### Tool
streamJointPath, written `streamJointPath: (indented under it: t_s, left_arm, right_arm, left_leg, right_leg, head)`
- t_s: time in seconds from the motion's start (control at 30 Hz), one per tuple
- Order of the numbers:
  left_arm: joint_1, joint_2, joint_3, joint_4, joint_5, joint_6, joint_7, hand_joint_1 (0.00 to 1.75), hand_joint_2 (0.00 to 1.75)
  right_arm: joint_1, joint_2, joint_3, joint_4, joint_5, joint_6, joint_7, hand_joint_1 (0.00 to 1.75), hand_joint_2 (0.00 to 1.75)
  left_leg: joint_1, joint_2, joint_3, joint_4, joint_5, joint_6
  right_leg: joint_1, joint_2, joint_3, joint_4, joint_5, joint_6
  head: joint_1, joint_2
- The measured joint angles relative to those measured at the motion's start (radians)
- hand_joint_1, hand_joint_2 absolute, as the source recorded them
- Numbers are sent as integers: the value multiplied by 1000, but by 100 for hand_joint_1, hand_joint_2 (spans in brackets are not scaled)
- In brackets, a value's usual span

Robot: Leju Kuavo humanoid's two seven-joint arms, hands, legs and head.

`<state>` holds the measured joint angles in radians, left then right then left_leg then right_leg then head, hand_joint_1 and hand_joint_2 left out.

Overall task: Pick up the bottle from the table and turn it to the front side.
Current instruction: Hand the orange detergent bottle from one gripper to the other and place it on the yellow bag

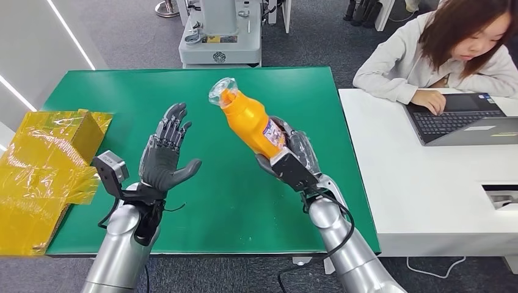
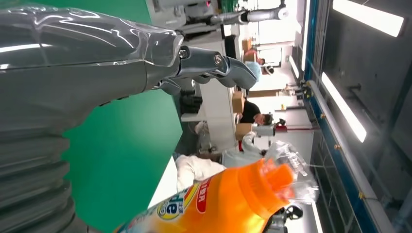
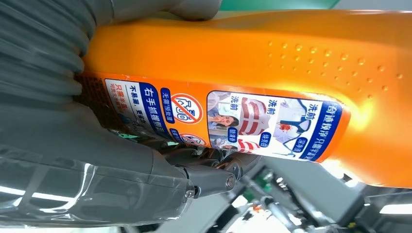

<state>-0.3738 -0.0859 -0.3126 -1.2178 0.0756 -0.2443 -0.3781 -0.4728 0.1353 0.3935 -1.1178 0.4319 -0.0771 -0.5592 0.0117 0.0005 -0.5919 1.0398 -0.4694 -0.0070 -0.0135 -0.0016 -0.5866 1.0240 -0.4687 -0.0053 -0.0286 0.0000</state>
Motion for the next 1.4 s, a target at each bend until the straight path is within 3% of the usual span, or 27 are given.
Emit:
streamJointPath:
  t_s: [0.37,0.6,1.03,1.4]
  left_arm:
    - [-138,13,-2,172,40,3,-16,0,175]
    - [-185,19,-2,245,103,-44,-8,0,175]
    - [-187,1,-15,236,361,-241,121,0,175]
    - [-169,2,-95,197,352,-204,118,0,175]
  right_arm:
    - [-71,65,98,54,3,11,-9,175,175]
    - [-100,84,151,127,7,13,1,175,175]
    - [-121,102,178,305,-5,-26,-26,175,175]
    - [-100,90,155,315,-13,-48,-33,175,175]
  left_leg:
    - [0,0,-1,0,0,0]
    - [0,0,-1,0,0,0]
    - [0,0,-2,0,0,0]
    - [0,0,-2,0,0,0]
  right_leg:
    - [0,0,-1,0,0,0]
    - [0,0,-1,0,0,0]
    - [0,0,-2,0,0,0]
    - [0,0,-2,0,0,0]
  head:
    - [0,0]
    - [0,0]
    - [0,0]
    - [0,0]
